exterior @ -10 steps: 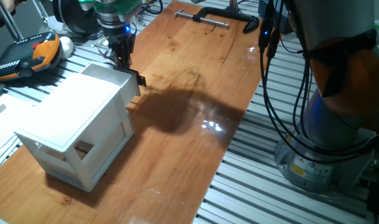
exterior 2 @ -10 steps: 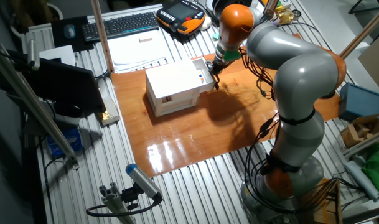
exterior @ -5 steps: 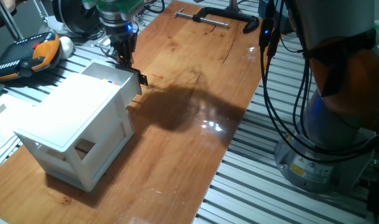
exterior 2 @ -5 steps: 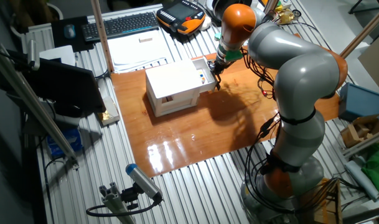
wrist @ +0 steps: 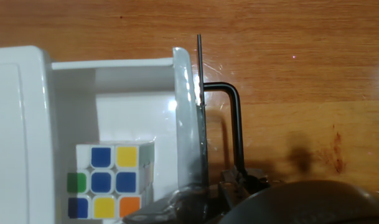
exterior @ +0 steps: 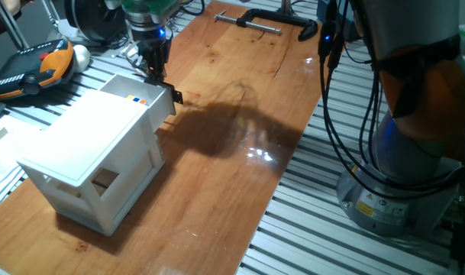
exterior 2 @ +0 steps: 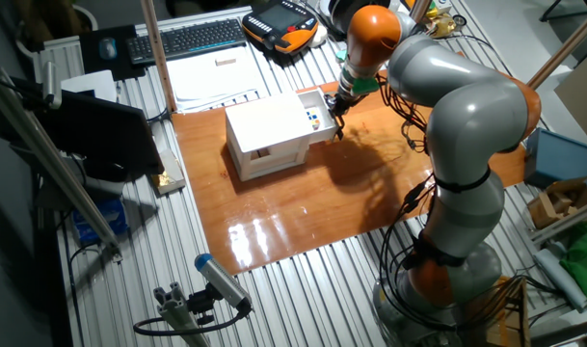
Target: Grasp the handle and open the drawer
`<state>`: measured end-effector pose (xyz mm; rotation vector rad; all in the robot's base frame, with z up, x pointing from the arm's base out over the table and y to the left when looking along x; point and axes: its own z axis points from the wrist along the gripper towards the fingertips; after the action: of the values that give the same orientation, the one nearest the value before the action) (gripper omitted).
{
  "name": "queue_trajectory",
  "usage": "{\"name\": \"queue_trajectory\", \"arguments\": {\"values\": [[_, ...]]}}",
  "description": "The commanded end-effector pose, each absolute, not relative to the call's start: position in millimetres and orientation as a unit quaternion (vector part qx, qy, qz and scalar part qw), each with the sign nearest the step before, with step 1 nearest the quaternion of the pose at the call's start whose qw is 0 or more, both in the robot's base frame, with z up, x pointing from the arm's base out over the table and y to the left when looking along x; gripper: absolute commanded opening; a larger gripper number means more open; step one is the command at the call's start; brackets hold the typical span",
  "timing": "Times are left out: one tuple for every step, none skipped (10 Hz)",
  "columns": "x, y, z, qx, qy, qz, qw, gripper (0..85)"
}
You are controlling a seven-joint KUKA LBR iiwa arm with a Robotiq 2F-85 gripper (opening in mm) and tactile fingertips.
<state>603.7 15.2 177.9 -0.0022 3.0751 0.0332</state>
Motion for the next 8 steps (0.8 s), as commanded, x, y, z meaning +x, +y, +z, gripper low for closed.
{"name": "queue_trajectory", "arguments": {"values": [[603.5,14.1,177.4,0.0,0.999,0.011,0.033,0.7],[603.6,12.9,176.9,0.0,0.999,0.011,0.033,0.7],[603.8,11.4,176.9,0.0,0.999,0.011,0.033,0.7],[603.9,10.4,177.1,-0.001,0.999,0.011,0.033,0.7],[603.9,9.2,177.0,-0.002,0.999,0.01,0.033,0.7],[603.9,8.3,177.1,-0.001,0.999,0.01,0.034,0.7],[603.9,7.6,177.9,-0.001,0.999,0.01,0.034,0.7],[604.0,7.1,178.0,-0.002,0.999,0.009,0.034,0.7]]}}
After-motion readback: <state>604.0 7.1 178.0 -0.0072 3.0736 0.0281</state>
